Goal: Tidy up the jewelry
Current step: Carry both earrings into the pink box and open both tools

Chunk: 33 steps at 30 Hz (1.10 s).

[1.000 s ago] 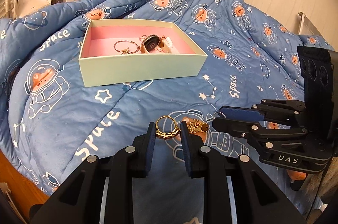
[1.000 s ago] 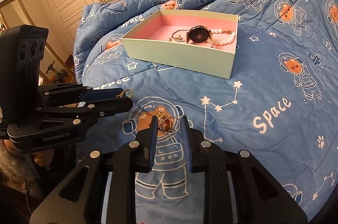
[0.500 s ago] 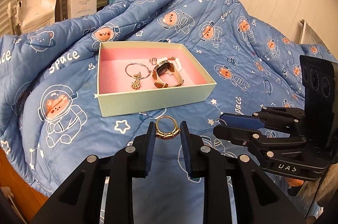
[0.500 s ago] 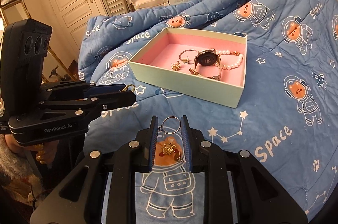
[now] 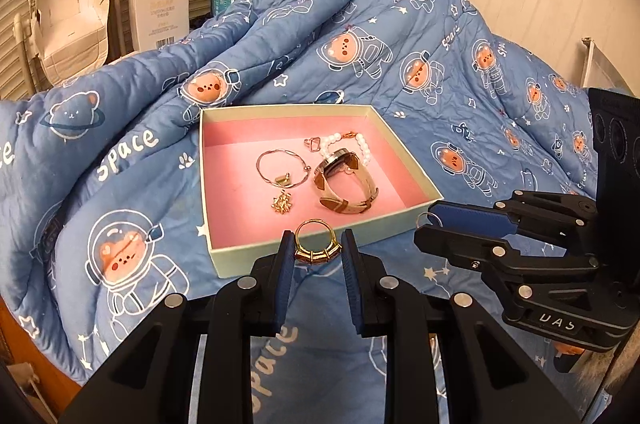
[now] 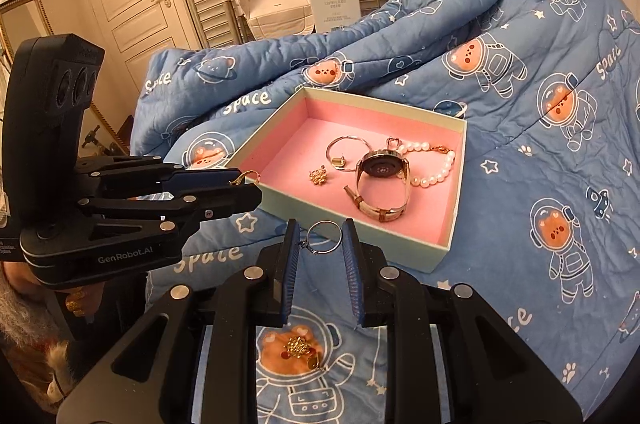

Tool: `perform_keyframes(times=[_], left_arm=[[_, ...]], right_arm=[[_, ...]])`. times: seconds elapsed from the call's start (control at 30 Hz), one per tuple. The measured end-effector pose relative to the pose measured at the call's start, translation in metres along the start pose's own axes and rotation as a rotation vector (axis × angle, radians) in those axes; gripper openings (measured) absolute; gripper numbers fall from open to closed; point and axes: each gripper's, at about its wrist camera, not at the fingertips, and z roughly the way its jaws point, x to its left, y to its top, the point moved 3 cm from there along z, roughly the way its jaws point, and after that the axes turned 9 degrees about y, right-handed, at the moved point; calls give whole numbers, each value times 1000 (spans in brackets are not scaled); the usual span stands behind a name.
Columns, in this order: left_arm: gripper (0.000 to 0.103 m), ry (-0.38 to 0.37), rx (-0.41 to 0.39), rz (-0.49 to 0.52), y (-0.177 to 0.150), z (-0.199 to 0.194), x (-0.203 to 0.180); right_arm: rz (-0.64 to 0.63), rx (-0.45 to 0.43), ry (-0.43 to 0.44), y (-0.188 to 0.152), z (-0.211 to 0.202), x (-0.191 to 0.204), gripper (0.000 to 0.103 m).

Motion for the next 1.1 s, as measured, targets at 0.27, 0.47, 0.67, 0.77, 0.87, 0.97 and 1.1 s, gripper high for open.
perform_keyframes(times=[0.27,0.47,0.67,0.77,0.87,0.97,1.1], left_arm=[[23,36,36,40,28,24,6],[23,57,67,19,46,44,12],[23,93,103,28,60,66,13],[23,106,119,32,65,76,14],[23,122,137,40,67,86,16],[23,131,154,47,67,95,15],[23,130,165,64,66,101,12]], right_arm=[[6,12,-44,29,14,-19,23],[54,24,-58,50,30,-37,23],[118,56,-67,71,55,-55,23],[141,82,-76,77,68,-62,23],[167,110,-94,79,80,-70,23],[176,138,-98,81,91,-74,23],[170,191,-126,81,104,-76,23]])
